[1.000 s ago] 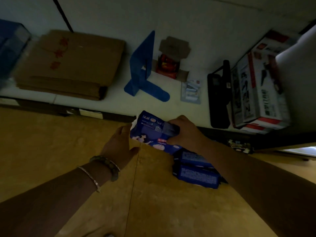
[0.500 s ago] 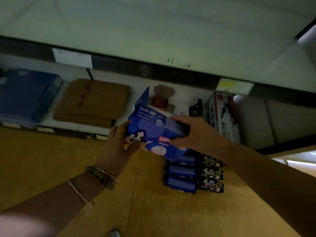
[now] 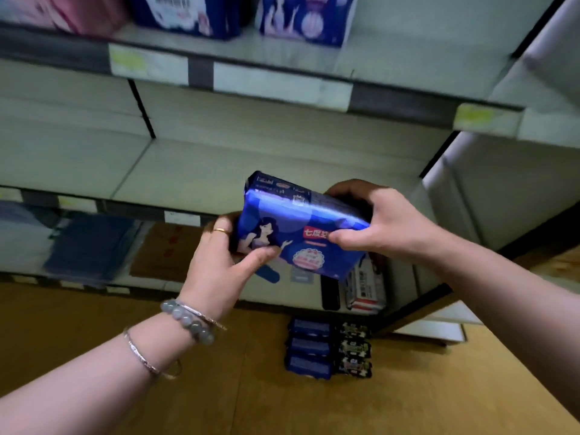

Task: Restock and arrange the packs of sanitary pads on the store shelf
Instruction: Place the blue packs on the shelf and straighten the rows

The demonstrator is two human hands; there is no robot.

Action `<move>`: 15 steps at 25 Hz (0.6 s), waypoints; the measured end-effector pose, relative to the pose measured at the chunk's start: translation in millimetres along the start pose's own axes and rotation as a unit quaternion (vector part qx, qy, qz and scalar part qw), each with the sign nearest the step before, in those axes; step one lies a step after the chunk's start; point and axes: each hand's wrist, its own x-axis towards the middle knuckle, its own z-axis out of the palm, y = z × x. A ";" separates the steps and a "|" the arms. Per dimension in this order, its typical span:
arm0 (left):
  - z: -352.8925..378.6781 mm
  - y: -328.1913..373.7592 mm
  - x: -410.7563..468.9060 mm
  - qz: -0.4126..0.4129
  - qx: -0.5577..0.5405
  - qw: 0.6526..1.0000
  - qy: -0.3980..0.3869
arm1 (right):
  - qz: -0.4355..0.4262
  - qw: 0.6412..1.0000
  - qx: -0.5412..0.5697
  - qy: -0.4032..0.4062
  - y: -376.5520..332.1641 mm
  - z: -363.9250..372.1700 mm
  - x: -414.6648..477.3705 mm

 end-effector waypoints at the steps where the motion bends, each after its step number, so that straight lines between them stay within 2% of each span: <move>1: -4.3 17.2 -4.6 0.004 -0.004 1.000 0.010 | -0.012 1.000 -0.006 0.014 -10.2 -10.9 -7.6; 6: -15.0 90.5 -26.7 0.048 -0.026 0.997 0.050 | -0.051 0.995 -0.006 0.080 -47.1 -54.9 -45.9; 11: -11.4 138.6 -35.6 0.077 -0.054 0.994 0.064 | -0.075 0.985 -0.115 0.100 -69.8 -94.3 -69.6; 15: -6.7 171.2 -41.3 0.098 -0.075 0.989 0.080 | -0.108 0.977 -0.134 0.129 -89.2 -125.6 -78.3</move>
